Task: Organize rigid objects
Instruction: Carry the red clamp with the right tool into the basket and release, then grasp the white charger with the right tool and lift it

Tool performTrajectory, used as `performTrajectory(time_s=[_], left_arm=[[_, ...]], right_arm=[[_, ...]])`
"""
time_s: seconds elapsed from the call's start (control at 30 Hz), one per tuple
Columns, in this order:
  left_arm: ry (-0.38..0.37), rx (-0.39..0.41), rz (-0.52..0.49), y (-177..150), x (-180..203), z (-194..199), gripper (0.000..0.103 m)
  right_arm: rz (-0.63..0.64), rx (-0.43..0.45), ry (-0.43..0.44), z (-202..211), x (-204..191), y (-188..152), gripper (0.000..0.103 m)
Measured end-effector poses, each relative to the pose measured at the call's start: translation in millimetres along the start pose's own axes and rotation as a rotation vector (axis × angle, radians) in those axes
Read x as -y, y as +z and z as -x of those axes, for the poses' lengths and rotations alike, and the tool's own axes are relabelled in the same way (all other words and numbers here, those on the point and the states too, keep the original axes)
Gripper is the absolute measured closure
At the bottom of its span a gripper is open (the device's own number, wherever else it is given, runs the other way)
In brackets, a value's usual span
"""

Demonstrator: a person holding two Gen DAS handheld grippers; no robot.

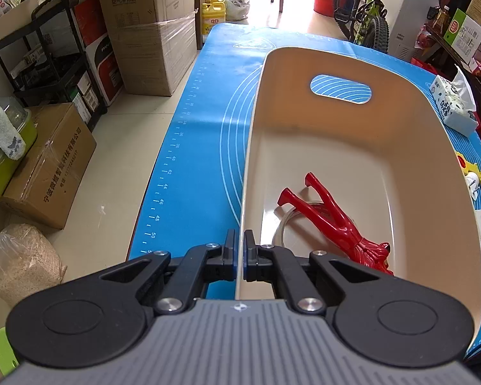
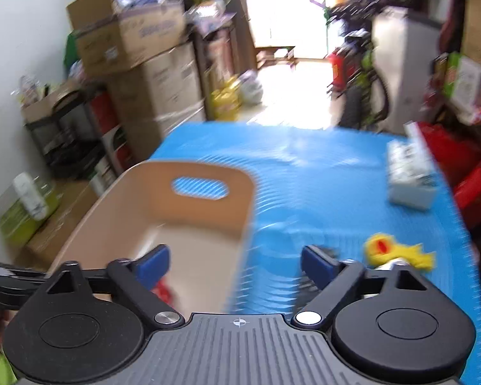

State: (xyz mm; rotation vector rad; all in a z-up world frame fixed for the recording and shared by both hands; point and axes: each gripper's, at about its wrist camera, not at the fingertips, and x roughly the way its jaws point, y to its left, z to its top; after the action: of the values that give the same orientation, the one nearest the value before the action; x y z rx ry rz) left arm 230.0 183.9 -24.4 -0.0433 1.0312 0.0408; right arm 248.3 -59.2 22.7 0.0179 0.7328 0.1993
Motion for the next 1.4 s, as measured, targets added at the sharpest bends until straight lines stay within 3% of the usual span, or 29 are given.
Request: performTrajectory(time_s=[0.13,0.27,0.67,0.97,1.17,1.33,1.4], left_arm=[[0.001,0.000,0.000,-0.1,0.2,0.0,0.098],[0.004,0.002,-0.005,-0.2,0.6,0.3,0.098],[0.010,0.002,-0.008,-1.0,2.2,0.5,0.098],[0.014,0.002,-0.011,-0.5,2.1,0.5,0.098],[0.016,0.002,-0.013,-0.4,2.1,0.6,0.098],[0.018,0.002,-0.014,-0.7,2.4,0.8,0.097],[0.018,0.002,-0.014,-0.7,2.4,0.8,0.097]], right_arm=[[0.049,-0.021,-0.109,0.5,28.6,-5.6,0.003],[0.059,-0.102,-0.125,-10.2,60.8,-18.5,0.003],[0.016,-0.193,-0.232,-46.0,118.0,-73.1,0.003],[-0.044,-0.246,-0.215,-80.9,131.8,-90.1,0.003],[-0.081,-0.277,-0.199,-94.9,133.1,-98.0,0.016],[-0.093,-0.241,-0.191,-93.6,133.2,-100.8,0.018],[-0.081,-0.225,-0.179,-92.3,129.9,-100.9,0.026]])
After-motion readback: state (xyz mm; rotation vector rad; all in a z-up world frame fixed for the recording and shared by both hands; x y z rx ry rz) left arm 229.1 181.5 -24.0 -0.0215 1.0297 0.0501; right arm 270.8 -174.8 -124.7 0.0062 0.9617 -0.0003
